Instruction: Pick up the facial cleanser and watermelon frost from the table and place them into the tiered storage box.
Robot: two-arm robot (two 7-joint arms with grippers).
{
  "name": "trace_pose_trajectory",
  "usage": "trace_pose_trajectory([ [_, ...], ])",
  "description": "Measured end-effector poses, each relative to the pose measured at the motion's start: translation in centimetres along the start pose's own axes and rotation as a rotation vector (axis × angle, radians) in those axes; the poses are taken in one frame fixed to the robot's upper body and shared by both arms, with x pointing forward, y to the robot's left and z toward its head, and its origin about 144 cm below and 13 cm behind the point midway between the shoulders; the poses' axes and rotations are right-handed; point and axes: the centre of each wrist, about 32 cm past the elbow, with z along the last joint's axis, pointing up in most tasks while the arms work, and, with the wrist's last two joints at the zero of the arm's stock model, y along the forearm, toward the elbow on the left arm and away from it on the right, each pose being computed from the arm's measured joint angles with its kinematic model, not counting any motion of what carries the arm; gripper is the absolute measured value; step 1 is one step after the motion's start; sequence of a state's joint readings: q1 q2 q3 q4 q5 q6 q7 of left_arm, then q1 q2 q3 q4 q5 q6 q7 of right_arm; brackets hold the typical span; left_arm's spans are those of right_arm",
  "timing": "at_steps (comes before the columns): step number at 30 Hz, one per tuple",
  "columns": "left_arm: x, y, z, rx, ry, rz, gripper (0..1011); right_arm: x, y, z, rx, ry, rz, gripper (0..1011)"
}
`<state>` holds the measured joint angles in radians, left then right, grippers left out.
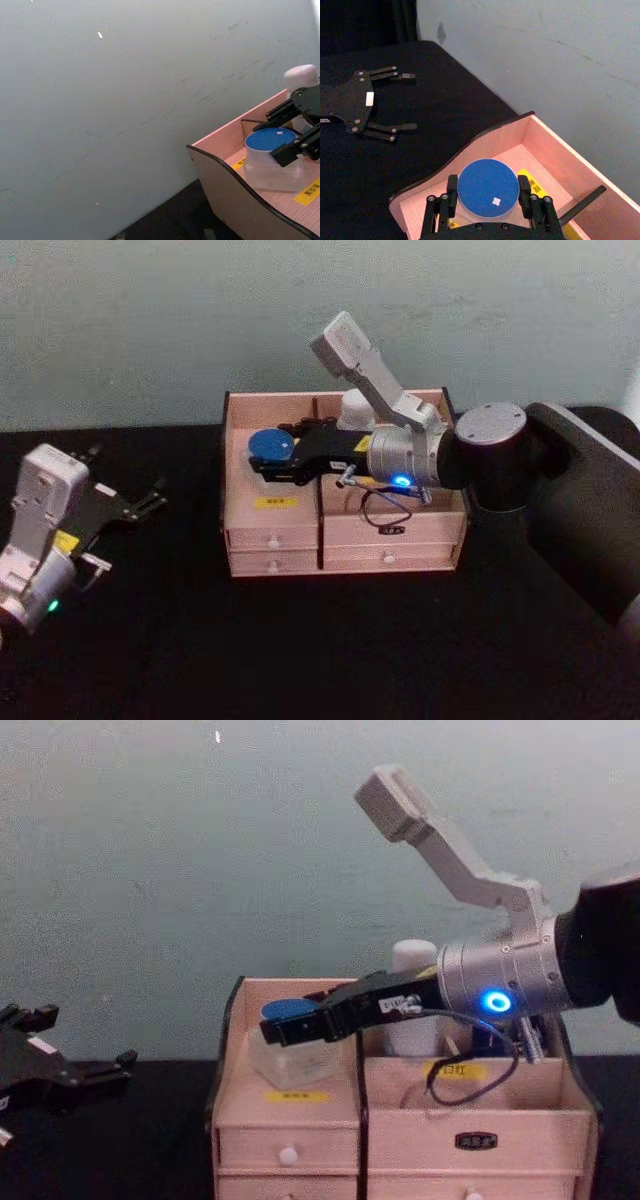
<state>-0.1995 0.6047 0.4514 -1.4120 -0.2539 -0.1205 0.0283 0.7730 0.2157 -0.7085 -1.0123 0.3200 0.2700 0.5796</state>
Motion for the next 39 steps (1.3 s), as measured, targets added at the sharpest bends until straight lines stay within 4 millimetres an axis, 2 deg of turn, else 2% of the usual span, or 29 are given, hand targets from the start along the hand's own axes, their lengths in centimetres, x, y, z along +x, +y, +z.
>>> trace_pose_trajectory([
  [5, 0.0, 0.0, 0.0, 0.0, 0.0, 0.0, 1001, 0.0, 0.0, -0.1, -0.003, 0.0, 0.001, 766],
  [7, 0.0, 0.0, 0.0, 0.0, 0.0, 0.0, 1001, 0.0, 0.0, -0.1, -0.003, 0.0, 0.001, 856],
  [8, 0.0, 0.0, 0.0, 0.0, 0.0, 0.0, 1001, 0.0, 0.0, -0.1, -0.003, 0.0, 0.001, 856],
  [10, 0.0, 0.0, 0.0, 0.0, 0.0, 0.0, 1001, 0.0, 0.0, -0.1, -0.003, 0.0, 0.001, 934],
  [12, 0.0, 0.0, 0.0, 0.0, 0.0, 0.0, 1001, 0.0, 0.0, -0.1, -0.004, -0.001, 0.002, 951],
  [13, 0.0, 0.0, 0.0, 0.0, 0.0, 0.0, 1001, 0.0, 0.0, -0.1, -0.004, -0.001, 0.002, 996],
  [32, 0.0, 0.0, 0.0, 0.0, 0.0, 0.0, 1001, 0.0, 0.0, -0.1, -0.003, -0.001, 0.002, 1000],
  [39, 0.0, 0.0, 0.0, 0.0, 0.0, 0.0, 1001, -0.2, -1.5, 0.3, 0.08, 0.006, 0.015, 1000],
])
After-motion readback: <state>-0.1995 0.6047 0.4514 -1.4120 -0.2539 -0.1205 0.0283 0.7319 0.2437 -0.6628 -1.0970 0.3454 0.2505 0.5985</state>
